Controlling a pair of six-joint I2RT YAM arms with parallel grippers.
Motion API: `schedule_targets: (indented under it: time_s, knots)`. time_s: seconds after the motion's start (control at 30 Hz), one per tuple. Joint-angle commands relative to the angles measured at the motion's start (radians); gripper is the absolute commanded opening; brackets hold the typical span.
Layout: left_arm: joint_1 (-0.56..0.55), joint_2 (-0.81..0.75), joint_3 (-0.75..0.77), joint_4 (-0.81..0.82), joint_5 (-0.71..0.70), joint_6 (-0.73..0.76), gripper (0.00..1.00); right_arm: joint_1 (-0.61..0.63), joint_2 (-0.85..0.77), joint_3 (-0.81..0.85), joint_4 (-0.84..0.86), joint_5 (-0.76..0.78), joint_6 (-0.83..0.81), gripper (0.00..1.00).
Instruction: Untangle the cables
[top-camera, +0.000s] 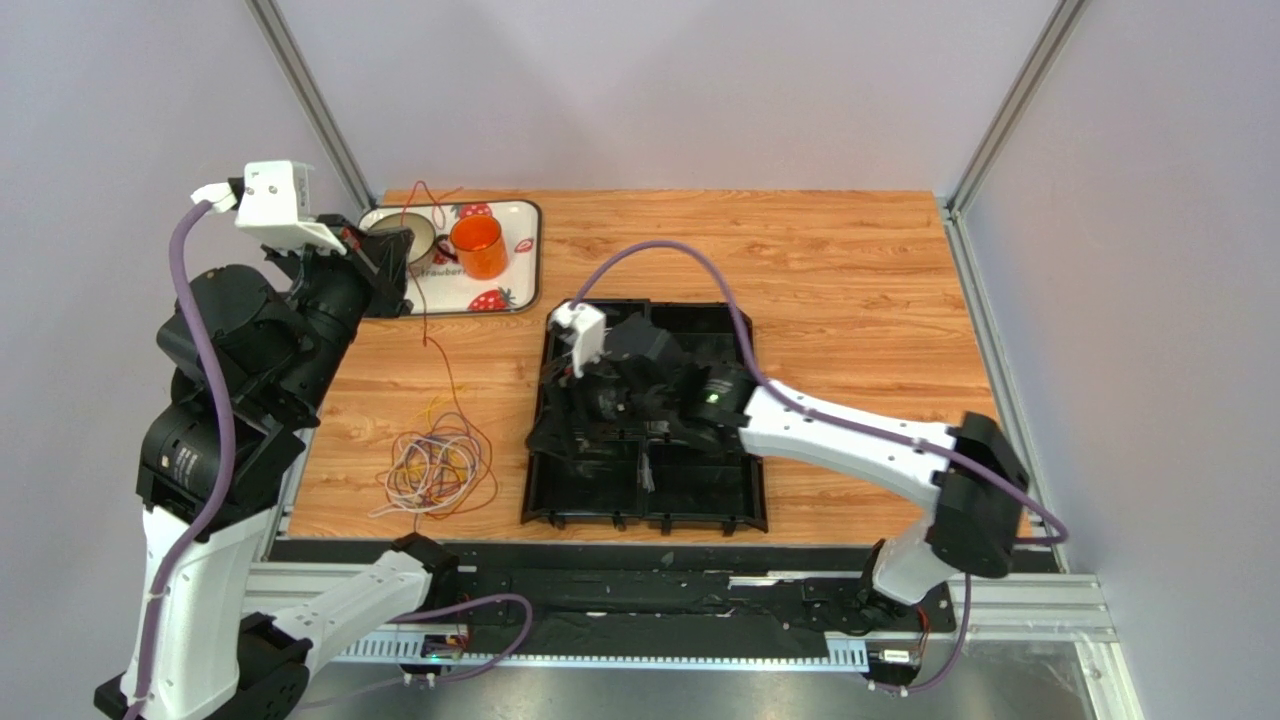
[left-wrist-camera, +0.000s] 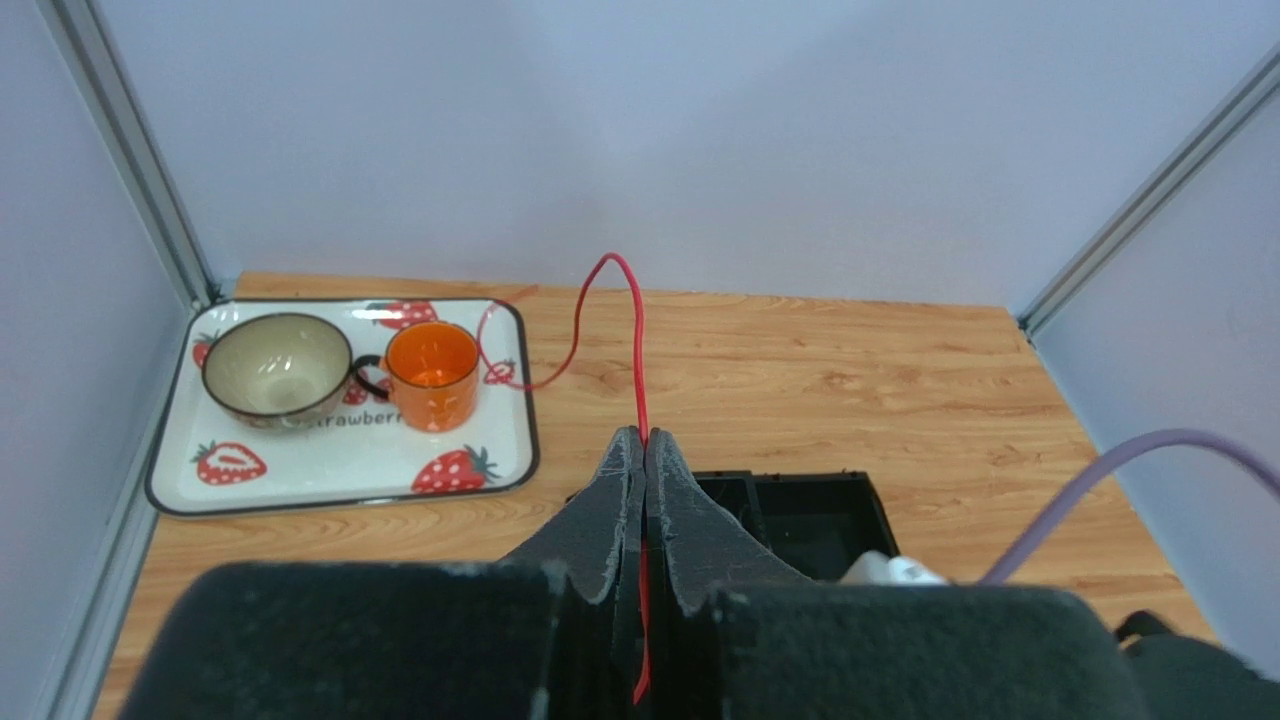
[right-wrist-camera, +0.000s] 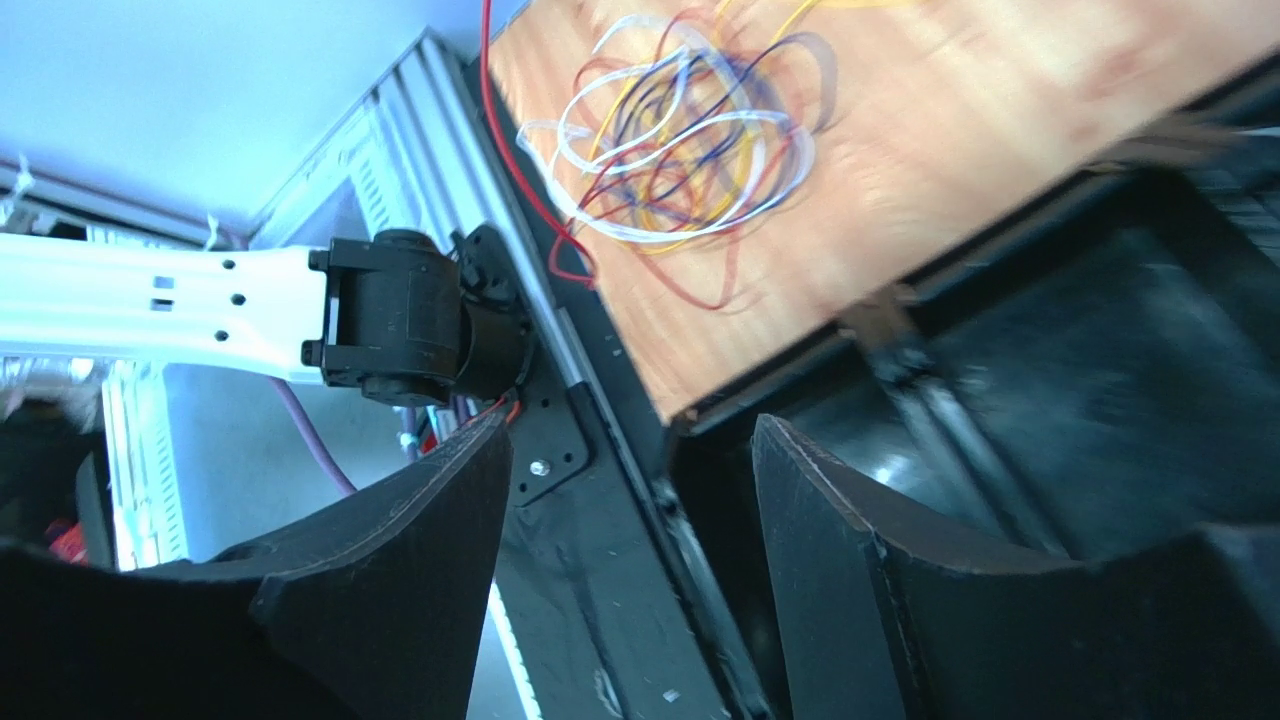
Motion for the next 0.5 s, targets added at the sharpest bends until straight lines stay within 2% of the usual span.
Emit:
schedule_targets:
  time_s: [0.0, 0.17, 0.4, 0.47]
  knots:
    - [0.004, -0.02, -0.002, 0.04, -0.022, 0.022, 0.0, 0.051, 0.11, 0.118, 0.095, -0.007, 0.042, 0.64]
    - [0.004, -0.045, -0.028, 0.049, -0.039, 0.031, 0.0, 0.08, 0.252, 0.239, 0.074, 0.012, 0.033, 0.6]
    - [0.004, -0.048, -0.035, 0.048, -0.052, 0.055, 0.0, 0.083, 0.331, 0.289, 0.081, -0.011, 0.038, 0.52]
    - [0.004, -0.051, -0.037, 0.048, -0.057, 0.059, 0.0, 0.086, 0.343, 0.298, 0.075, -0.013, 0.036, 0.46]
